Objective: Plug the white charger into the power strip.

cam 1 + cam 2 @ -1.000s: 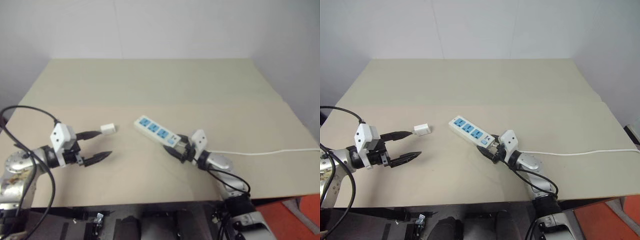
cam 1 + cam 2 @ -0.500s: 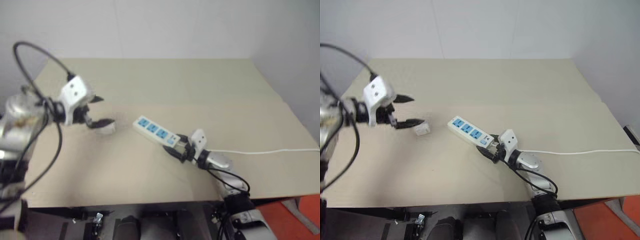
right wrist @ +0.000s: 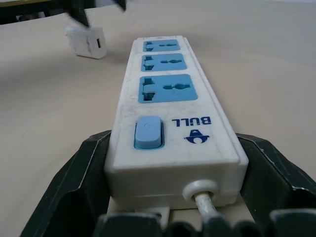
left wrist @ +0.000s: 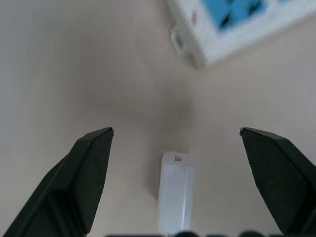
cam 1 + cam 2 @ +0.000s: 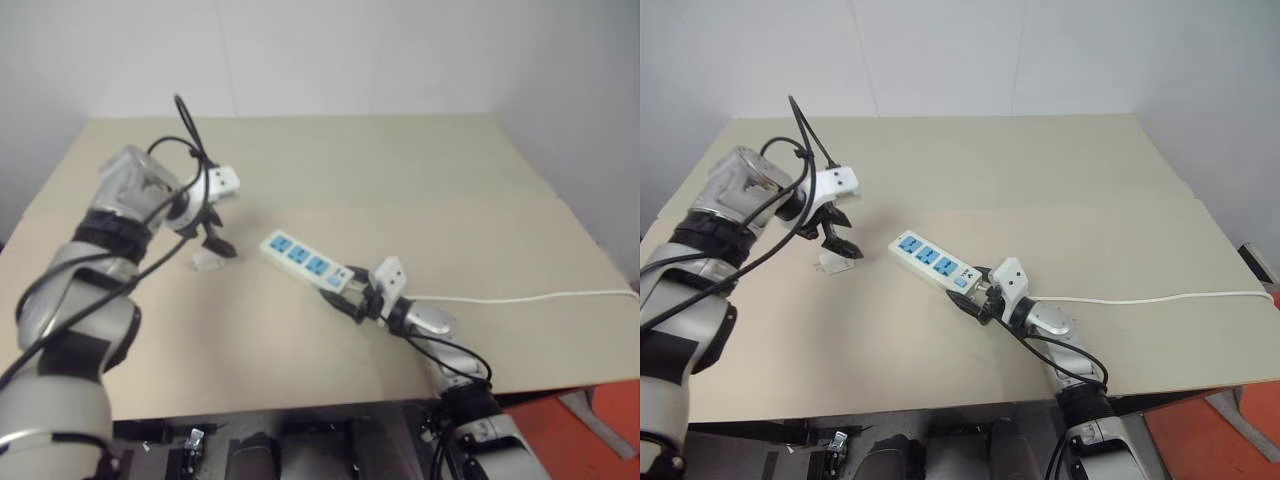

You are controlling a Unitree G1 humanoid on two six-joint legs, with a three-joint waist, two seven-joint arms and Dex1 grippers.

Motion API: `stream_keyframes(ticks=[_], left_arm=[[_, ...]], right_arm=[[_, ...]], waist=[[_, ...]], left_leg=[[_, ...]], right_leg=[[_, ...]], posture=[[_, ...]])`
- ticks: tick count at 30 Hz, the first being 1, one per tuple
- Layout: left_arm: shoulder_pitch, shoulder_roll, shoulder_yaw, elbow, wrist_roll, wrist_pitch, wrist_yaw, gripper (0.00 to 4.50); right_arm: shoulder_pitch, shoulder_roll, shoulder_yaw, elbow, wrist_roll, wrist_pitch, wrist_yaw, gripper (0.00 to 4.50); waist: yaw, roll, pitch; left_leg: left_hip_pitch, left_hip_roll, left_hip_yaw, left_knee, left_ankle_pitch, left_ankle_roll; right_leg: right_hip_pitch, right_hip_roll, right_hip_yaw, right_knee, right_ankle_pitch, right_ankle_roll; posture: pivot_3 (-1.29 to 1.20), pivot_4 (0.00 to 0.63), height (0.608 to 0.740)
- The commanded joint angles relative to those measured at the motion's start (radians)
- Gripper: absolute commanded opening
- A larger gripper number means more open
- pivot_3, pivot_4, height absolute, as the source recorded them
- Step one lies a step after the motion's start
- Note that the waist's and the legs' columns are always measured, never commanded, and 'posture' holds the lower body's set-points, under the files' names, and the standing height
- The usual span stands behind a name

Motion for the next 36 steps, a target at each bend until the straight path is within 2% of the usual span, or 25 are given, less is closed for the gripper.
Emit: stream_keyframes(ticks=[1, 10, 18, 27, 30, 36], left_arm=[[-0.056, -0.031, -0.018, 0.108, 0.074, -0.092, -0.003, 4.5], [-0.1, -0.142, 0.001, 0.303, 0.161, -0.148, 0.071, 4.5], [-0.123, -0.181, -0.026, 0.354, 0.261, -0.193, 0.098, 4.5], [-0.123, -0.209, -0.011, 0.375, 0.3, -0.208, 0.087, 4.5], [-0.117, -0.211, -0.015, 0.38, 0.315, -0.204, 0.083, 3.91], [-0.111, -0.21, -0.027, 0.383, 0.347, -0.208, 0.086, 2.01]], right_arm=[[0.015, 0.007, 0.015, 0.0, -0.01, -0.008, -0.005, 3.44], [0.019, 0.021, 0.026, 0.004, -0.02, -0.017, -0.014, 3.44], [0.021, 0.031, 0.029, 0.008, -0.026, -0.016, -0.016, 3.44], [0.025, 0.038, 0.029, 0.008, -0.026, -0.017, -0.028, 3.44], [0.027, 0.04, 0.029, 0.006, -0.026, -0.015, -0.032, 3.44], [0.026, 0.043, 0.034, 0.009, -0.029, -0.017, -0.033, 3.44]], waist=[[0.001, 0.0, 0.0], [-0.001, -0.001, 0.001], [-0.001, -0.002, 0.001], [-0.001, -0.002, 0.001], [-0.001, -0.002, 0.001], [-0.002, -0.002, 0.0]], left_leg=[[0.0, 0.0, 0.0, 0.0, 0.0, 0.0], [-0.001, 0.0, -0.001, 0.001, 0.0, 0.0], [-0.001, 0.0, -0.001, 0.001, 0.0, 0.0], [0.0, 0.0, -0.001, 0.001, 0.0, 0.0], [0.0, 0.0, -0.001, 0.001, 0.0, 0.0], [0.001, 0.0, -0.001, 0.001, 0.0, 0.0]], right_leg=[[0.0, 0.0, 0.0, 0.0, 0.0, 0.0], [0.0, 0.0, 0.0, 0.0, 0.0, 0.0], [0.0, 0.0, 0.0, 0.0, 0.0, 0.0], [0.0, 0.0, 0.0, 0.001, 0.0, 0.001], [0.001, 0.0, 0.0, 0.001, 0.0, 0.001], [0.001, 0.0, 0.0, 0.002, 0.0, 0.001]], posture=[[0.0, 0.15, 0.74], [0.0, 0.15, 0.74], [0.0, 0.15, 0.74], [0.0, 0.15, 0.74], [0.0, 0.15, 0.74], [0.0, 0.15, 0.74]])
